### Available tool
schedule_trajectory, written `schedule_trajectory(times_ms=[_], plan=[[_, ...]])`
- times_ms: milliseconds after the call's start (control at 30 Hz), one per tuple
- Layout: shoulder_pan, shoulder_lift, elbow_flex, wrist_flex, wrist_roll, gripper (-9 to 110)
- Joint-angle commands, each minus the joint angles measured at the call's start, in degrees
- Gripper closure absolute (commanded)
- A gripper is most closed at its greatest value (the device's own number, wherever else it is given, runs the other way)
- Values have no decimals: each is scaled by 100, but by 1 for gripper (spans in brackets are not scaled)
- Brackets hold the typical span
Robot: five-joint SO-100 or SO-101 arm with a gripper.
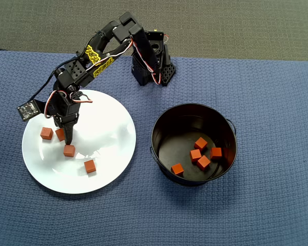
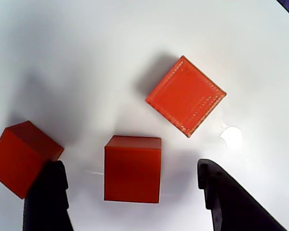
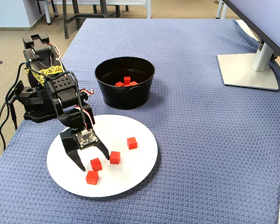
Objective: Pick up the red cubes from the white plate and place them in the black recipient
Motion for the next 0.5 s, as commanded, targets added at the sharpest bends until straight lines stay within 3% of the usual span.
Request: schedule_trajectory(times_ms=[0,233,467], plan=[[-97,70,-378,-9,114,75],[-105,79,-343,9,185,83],[-123,70,-352,9,246,99]])
